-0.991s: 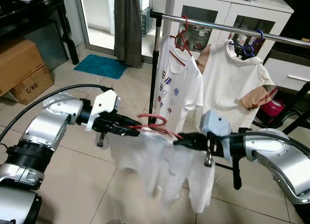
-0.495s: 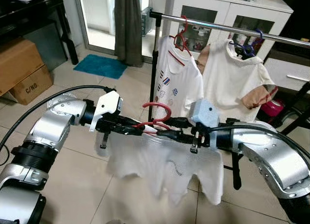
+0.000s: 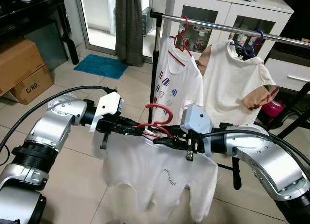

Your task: Hang hanger

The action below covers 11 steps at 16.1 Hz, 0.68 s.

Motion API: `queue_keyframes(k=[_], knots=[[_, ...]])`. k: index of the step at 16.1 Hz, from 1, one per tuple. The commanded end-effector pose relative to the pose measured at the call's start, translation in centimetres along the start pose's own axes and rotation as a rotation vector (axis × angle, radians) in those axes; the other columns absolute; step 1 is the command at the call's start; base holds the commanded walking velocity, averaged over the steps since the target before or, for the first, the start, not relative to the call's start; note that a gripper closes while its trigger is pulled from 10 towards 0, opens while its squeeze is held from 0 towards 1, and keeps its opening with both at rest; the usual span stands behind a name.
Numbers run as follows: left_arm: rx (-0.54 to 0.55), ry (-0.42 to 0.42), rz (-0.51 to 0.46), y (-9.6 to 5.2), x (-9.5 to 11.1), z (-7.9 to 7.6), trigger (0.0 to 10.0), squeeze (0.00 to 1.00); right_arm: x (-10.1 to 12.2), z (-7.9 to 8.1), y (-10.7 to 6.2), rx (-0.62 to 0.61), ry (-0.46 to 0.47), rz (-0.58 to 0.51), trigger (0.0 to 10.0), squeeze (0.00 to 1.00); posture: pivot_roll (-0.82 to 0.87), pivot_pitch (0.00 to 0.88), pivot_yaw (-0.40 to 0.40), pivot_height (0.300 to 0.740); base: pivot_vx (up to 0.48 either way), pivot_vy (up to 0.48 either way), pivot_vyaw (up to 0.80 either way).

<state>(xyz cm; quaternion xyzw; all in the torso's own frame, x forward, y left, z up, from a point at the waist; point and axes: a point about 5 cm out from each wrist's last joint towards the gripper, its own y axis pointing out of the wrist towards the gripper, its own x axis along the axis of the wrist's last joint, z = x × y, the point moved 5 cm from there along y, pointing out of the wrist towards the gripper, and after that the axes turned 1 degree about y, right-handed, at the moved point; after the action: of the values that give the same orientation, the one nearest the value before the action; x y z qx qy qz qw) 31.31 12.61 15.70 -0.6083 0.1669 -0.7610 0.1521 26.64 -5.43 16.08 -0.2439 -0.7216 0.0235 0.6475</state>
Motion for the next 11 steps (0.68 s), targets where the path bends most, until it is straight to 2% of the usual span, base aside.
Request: queue_keyframes(k=[1, 10, 11], knots=[[0.020, 0.043, -0.006, -0.2, 0.9, 0.7, 0.0, 0.00, 0.3, 0.6, 0.3, 0.046, 0.011, -0.007, 0.0, 0.00, -0.08, 0.000, -0.062, 0.740, 0.000, 0.000, 0.00], [0.105, 0.080, -0.025, -0.7, 1.6, 1.9, 0.1, 0.00, -0.5, 1.0, 0.4, 0.057, 0.100, 0.008, 0.0, 0.00, -0.08, 0.000, -0.056, 0.740, 0.000, 0.000, 0.00], [0.115, 0.071, -0.036, -0.9, 1.8, 2.0, 10.0, 0.00, -0.6, 0.9, 0.4, 0.052, 0.110, 0.010, 0.0, 0.00, -0.08, 0.000, -0.054, 0.740, 0.000, 0.000, 0.00]])
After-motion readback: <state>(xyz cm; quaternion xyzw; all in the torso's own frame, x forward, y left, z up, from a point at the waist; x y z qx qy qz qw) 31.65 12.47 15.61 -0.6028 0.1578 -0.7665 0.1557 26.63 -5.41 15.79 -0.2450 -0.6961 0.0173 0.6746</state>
